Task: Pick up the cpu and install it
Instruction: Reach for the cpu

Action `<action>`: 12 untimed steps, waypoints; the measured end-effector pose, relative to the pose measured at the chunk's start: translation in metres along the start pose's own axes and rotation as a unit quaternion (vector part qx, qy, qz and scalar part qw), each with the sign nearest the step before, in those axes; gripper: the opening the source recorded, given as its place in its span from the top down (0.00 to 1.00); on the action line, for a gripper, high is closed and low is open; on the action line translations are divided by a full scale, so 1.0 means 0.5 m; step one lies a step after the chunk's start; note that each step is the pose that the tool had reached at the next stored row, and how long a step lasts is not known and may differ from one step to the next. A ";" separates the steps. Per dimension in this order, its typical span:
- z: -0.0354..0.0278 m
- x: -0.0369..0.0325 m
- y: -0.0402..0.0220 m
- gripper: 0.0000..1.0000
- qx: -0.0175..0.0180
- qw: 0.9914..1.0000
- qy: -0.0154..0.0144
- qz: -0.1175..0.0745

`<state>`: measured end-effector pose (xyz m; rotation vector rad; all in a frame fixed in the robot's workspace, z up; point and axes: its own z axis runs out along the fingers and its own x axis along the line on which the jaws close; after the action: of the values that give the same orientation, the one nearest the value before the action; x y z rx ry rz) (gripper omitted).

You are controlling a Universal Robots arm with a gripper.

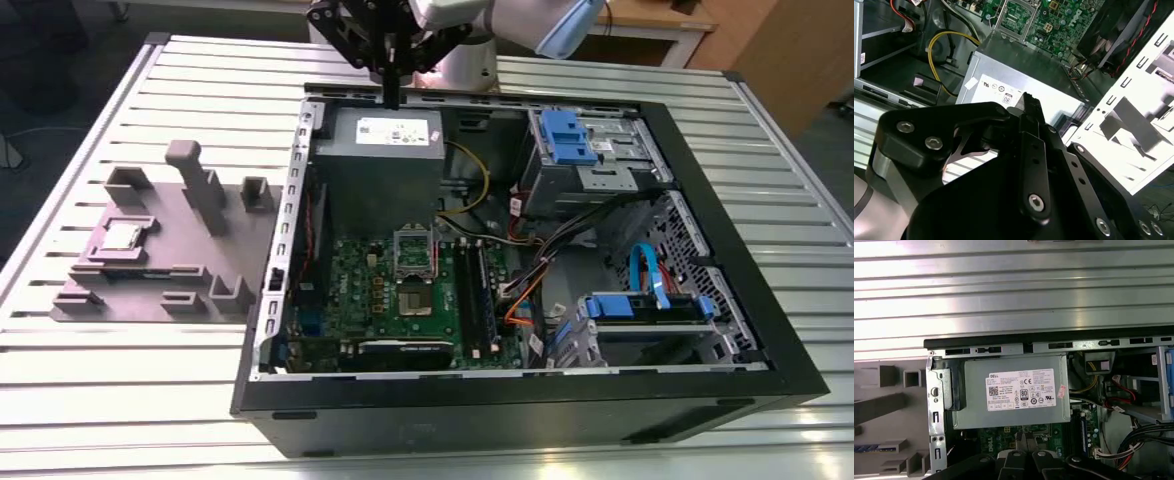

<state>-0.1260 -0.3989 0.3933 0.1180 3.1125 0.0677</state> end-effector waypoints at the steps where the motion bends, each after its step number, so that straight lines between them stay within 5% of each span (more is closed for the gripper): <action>1: 0.000 0.002 0.000 0.90 0.000 1.000 0.000 0.000; 12: 0.000 0.015 -0.001 0.90 0.000 1.000 0.000 0.000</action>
<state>-0.1335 -0.3989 0.3930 0.1179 3.1134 0.0676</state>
